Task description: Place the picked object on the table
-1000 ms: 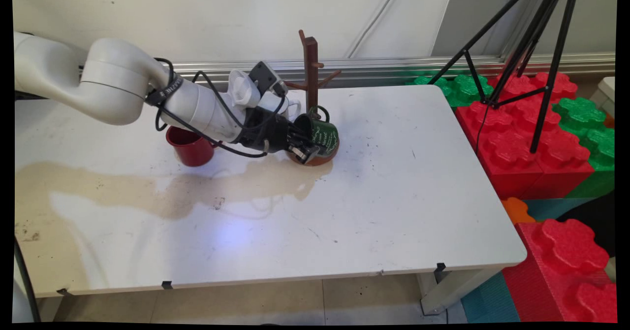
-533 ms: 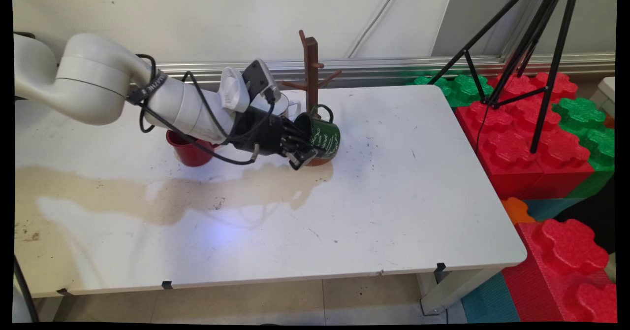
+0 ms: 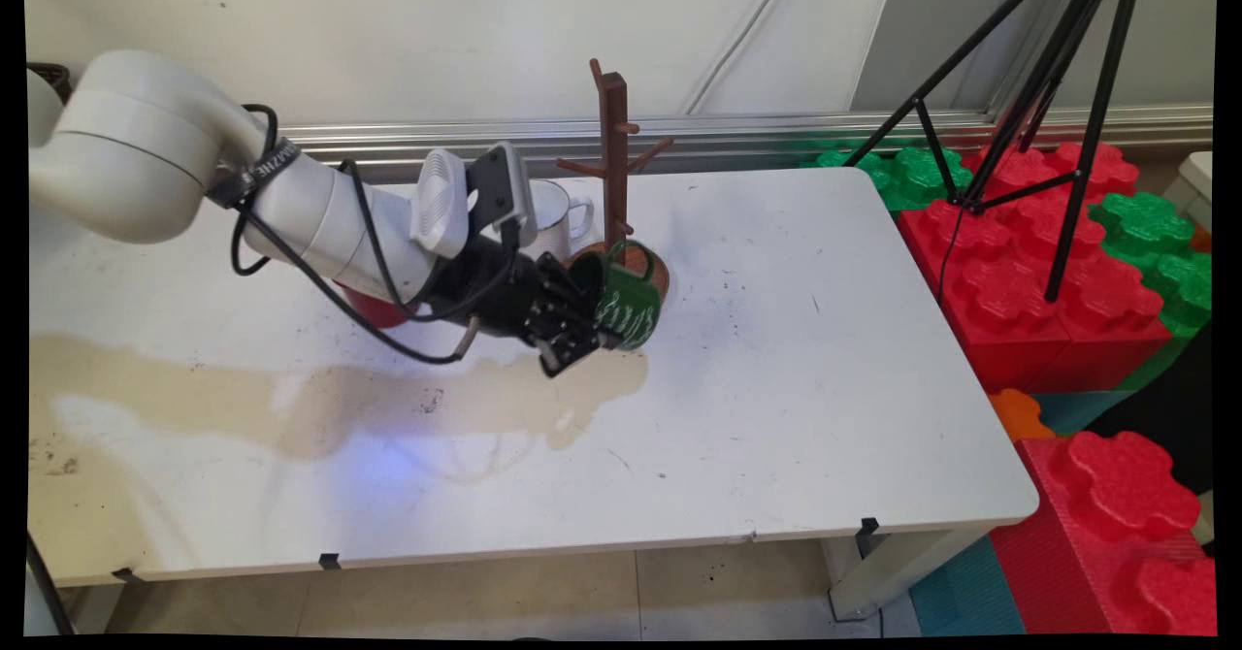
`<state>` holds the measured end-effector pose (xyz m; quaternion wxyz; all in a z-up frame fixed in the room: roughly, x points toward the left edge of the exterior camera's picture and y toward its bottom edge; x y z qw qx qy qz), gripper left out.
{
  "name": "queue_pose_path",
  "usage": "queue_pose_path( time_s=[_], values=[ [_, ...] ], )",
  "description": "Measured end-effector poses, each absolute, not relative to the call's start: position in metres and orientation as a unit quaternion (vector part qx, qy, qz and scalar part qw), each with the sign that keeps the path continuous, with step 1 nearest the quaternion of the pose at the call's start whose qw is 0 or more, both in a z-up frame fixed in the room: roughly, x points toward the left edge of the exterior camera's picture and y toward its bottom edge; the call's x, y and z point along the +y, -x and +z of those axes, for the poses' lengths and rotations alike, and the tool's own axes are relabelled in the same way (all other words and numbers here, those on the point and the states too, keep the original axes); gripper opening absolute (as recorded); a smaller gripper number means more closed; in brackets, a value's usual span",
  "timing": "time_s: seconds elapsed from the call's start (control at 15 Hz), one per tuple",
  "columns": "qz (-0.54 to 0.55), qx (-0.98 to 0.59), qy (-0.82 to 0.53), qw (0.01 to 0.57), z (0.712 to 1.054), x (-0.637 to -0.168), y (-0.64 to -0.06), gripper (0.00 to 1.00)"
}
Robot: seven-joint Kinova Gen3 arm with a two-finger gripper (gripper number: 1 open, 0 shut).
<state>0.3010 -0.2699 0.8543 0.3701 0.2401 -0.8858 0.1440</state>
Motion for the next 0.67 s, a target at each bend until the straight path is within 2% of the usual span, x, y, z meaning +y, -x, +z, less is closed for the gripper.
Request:
queue_pose_path(
  time_s=[0.27,0.67],
  values=[
    [0.145,-0.906,-0.223,0.329,0.866,-0.261,-0.297,0.00],
    [0.131,-0.938,-0.216,0.236,0.884,-0.253,-0.279,0.00]
  ],
)
